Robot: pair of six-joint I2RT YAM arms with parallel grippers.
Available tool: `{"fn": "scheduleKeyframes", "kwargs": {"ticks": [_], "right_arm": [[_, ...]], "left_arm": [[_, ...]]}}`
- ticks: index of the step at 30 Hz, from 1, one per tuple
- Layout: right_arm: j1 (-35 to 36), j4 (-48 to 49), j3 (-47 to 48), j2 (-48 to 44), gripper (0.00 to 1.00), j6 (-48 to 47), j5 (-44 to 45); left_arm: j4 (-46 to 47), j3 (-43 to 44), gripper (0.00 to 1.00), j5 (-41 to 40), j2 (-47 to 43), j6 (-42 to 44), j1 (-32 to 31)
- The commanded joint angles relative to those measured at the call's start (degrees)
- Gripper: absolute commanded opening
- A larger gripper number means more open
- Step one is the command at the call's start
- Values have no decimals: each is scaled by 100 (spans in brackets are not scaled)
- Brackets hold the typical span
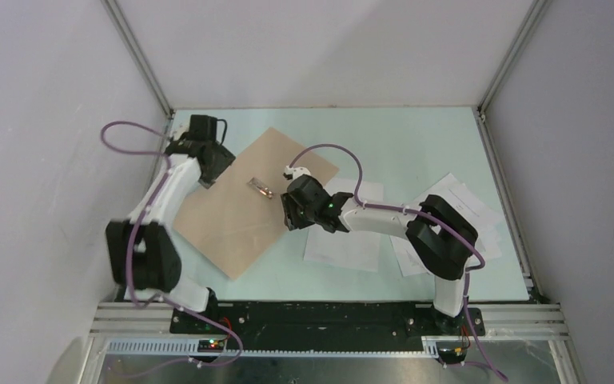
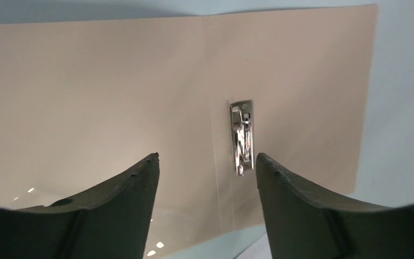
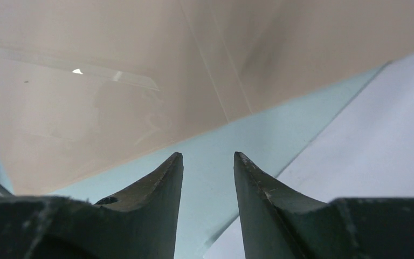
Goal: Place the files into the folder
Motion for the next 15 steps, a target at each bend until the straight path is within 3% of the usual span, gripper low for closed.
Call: {"fn": "scheduleKeyframes", "kwargs": {"ticks": [1, 7, 15], "right_arm": [[110, -390, 231, -3, 44, 313, 411], [-65, -653, -162, -765, 41, 473, 595], [-812, -1084, -787, -1895, 42, 656, 661]], "left_arm": [[508, 743, 69, 222, 1234, -109, -63], [600, 1194, 63, 150, 2330, 115, -518], [654, 715, 56, -139, 2558, -262, -976]]}}
